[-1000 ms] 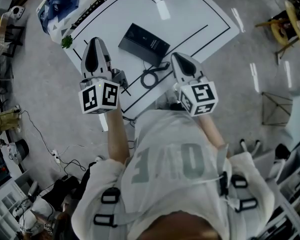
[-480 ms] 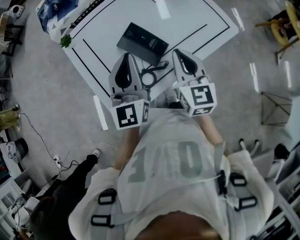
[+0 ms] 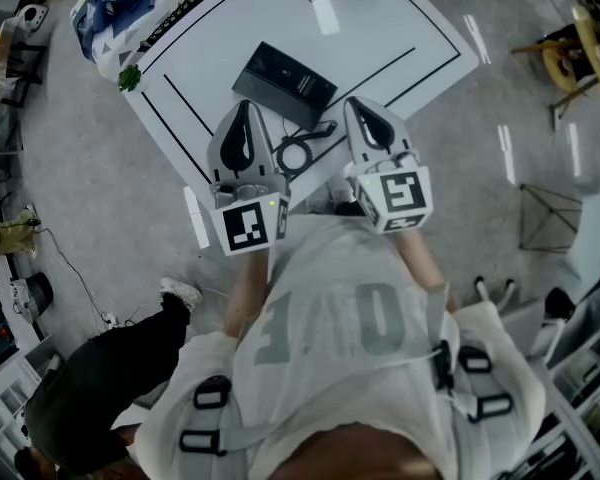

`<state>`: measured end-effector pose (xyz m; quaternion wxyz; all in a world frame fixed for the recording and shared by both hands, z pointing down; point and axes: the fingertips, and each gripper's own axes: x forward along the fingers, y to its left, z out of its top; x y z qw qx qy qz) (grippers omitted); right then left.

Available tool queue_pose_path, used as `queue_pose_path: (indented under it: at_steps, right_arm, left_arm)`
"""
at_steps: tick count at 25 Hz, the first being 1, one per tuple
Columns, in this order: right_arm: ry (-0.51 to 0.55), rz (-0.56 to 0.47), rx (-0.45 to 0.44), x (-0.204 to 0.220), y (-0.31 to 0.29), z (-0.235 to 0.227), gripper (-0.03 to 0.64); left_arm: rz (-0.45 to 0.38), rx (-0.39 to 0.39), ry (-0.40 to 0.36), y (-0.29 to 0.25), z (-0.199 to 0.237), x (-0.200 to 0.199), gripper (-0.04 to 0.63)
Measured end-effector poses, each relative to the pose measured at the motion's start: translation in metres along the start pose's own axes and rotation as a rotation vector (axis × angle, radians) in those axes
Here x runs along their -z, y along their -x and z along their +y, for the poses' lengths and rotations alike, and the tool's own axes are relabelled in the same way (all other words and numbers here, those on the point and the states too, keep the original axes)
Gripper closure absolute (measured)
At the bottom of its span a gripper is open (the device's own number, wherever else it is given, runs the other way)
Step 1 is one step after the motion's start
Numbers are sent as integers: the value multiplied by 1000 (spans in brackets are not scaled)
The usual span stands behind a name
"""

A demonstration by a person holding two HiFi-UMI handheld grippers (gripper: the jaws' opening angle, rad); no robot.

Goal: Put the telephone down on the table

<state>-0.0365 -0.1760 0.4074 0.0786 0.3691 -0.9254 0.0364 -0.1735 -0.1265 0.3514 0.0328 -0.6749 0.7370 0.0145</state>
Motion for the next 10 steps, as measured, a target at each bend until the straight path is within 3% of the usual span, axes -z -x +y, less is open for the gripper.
queue_pose_path:
  at_steps: [10]
  right_arm:
    - [-5, 11, -14, 0, -3, 0, 609]
  left_arm:
    - [51, -2, -2, -1, 5, 17, 589]
